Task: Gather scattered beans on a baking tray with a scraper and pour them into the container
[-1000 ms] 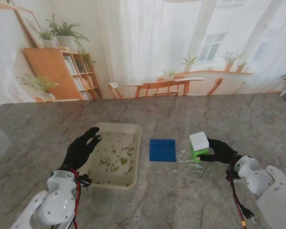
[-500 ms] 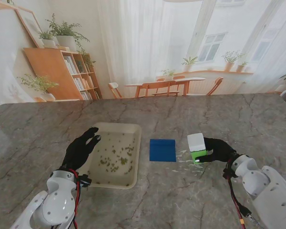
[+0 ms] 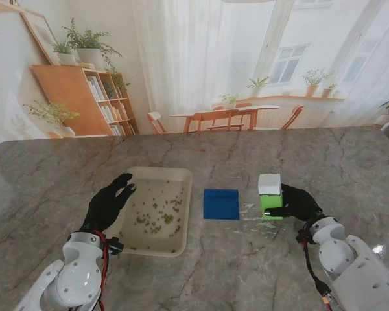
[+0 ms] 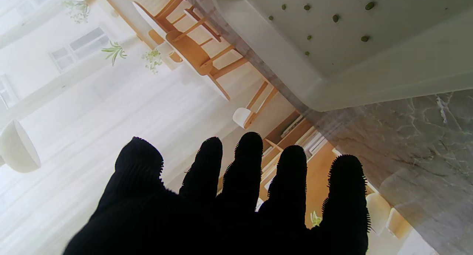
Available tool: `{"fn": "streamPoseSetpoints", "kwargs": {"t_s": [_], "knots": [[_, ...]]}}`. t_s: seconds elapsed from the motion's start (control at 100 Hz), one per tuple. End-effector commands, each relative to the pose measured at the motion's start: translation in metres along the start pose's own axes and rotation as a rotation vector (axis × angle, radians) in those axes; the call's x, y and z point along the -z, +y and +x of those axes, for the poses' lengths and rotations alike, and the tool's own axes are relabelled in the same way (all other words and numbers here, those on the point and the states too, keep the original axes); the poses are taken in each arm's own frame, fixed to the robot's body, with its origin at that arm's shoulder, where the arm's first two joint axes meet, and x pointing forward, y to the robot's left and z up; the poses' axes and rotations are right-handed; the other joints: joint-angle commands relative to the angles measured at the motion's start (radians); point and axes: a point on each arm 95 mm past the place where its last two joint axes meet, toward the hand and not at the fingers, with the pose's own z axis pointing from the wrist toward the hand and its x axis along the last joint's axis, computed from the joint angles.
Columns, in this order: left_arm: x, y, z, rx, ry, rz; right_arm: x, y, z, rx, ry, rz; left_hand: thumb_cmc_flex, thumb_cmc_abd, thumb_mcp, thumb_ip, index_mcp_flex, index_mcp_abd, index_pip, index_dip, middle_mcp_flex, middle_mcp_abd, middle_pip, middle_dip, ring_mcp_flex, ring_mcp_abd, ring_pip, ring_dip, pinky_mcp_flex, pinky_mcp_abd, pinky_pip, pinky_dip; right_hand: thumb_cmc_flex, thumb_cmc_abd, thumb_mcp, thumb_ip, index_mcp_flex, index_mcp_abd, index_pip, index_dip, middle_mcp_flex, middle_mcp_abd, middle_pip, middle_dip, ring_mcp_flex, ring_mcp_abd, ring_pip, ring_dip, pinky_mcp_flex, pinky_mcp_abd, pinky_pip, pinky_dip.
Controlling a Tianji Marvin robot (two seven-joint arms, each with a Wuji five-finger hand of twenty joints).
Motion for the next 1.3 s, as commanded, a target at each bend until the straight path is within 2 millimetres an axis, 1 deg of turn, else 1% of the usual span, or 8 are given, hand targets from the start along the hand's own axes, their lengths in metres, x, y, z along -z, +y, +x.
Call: {"fn": "streamPoseSetpoints", "kwargs": {"t_s": [0.0,0.07,0.1,0.12,0.21,0.73,1.1,1.29], "knots": [[0.002,0.002,0.001,0.004,0.007,0.003,0.009,-0.012,0.003,-0.024,-0.005,0.010,0.018,0.033,-0.005,0.050,0.016,0.005,0.012,0.003,0.011,-0.003,0.001,0.020,0.015,-0.002,0.016,0.005,0.004,0.003,0.019,0.019,0.365,0.125,0.126,0.037,0.114,-0.326,0.282,0.029,0.085,-0.068,0.145,0.074,0.048,-0.046,0.068,0.026,0.017,0.074,-0.037,0.006],[0.002,0.001,0.001,0.003,0.013,0.007,0.010,-0.005,0.009,-0.010,0.012,-0.029,0.017,0.032,-0.007,0.050,0.017,0.005,0.013,0.004,0.012,-0.003,0.002,0.021,0.017,-0.003,0.017,0.006,0.006,0.003,0.022,0.020,0.359,0.135,0.155,0.067,0.111,-0.326,0.281,0.035,0.083,-0.065,0.156,0.085,0.046,-0.046,0.080,0.031,0.019,0.074,-0.032,0.011],[0.002,0.001,0.001,0.002,0.016,0.008,0.010,-0.003,0.012,-0.006,0.020,-0.047,0.017,0.032,-0.006,0.050,0.018,0.005,0.013,0.004,0.012,-0.004,0.002,0.021,0.017,-0.003,0.018,0.007,0.006,0.003,0.023,0.020,0.279,0.076,0.373,0.017,0.110,-0.327,0.280,0.038,0.087,-0.062,0.152,0.095,0.044,-0.044,0.086,0.037,0.019,0.076,-0.031,0.012],[0.002,0.001,0.001,0.001,0.017,0.009,0.010,-0.001,0.015,-0.005,0.026,-0.058,0.018,0.031,-0.006,0.050,0.017,0.006,0.013,0.004,0.013,-0.005,0.002,0.021,0.017,-0.003,0.017,0.006,0.006,0.002,0.024,0.020,0.183,0.010,0.633,-0.064,0.113,-0.321,0.284,0.039,0.087,-0.056,0.157,0.100,0.043,-0.036,0.090,0.052,0.018,0.081,-0.030,0.013],[0.002,0.000,0.001,-0.002,0.027,0.015,0.010,0.006,0.027,-0.007,0.053,-0.113,0.020,0.031,-0.005,0.050,0.017,0.008,0.013,0.004,0.012,-0.005,0.002,0.022,0.018,-0.004,0.018,0.007,0.006,0.001,0.027,0.020,0.134,-0.058,0.806,-0.115,0.133,-0.308,0.292,0.043,0.087,-0.032,0.178,0.108,0.028,-0.009,0.126,0.080,0.007,0.112,-0.022,0.019],[-0.002,-0.021,0.012,-0.074,0.122,0.037,-0.010,0.034,0.138,-0.020,0.296,-0.273,0.018,-0.008,-0.006,0.053,-0.021,0.021,0.002,0.005,-0.016,-0.029,-0.004,0.021,0.017,-0.021,0.020,0.010,0.009,-0.008,0.053,0.020,0.122,-0.248,1.002,-0.126,0.201,-0.253,0.306,0.056,0.105,0.041,0.283,0.112,0.002,0.026,0.314,0.135,-0.003,0.169,0.024,0.086],[-0.029,-0.048,0.046,-0.146,0.229,-0.048,-0.034,0.000,0.195,-0.025,0.363,-0.208,-0.024,-0.078,0.000,0.062,-0.049,0.090,-0.028,-0.024,-0.077,-0.046,-0.022,0.001,-0.010,-0.034,0.007,0.002,-0.002,-0.014,0.055,0.000,0.117,-0.308,1.043,-0.141,0.233,-0.245,0.300,0.040,0.125,0.046,0.297,0.082,0.020,0.023,0.318,0.123,0.022,0.154,0.005,0.091],[-0.043,-0.036,0.054,-0.246,0.309,-0.096,-0.047,-0.021,0.203,-0.038,0.348,-0.168,-0.083,-0.146,0.005,0.068,-0.231,0.187,-0.110,-0.108,-0.258,-0.011,-0.062,-0.051,-0.129,-0.042,-0.028,-0.027,-0.042,-0.041,-0.024,-0.049,0.118,-0.350,1.081,-0.145,0.251,-0.215,0.301,0.043,0.136,0.074,0.314,0.091,0.028,0.040,0.348,0.143,0.029,0.174,0.014,0.102]]}}
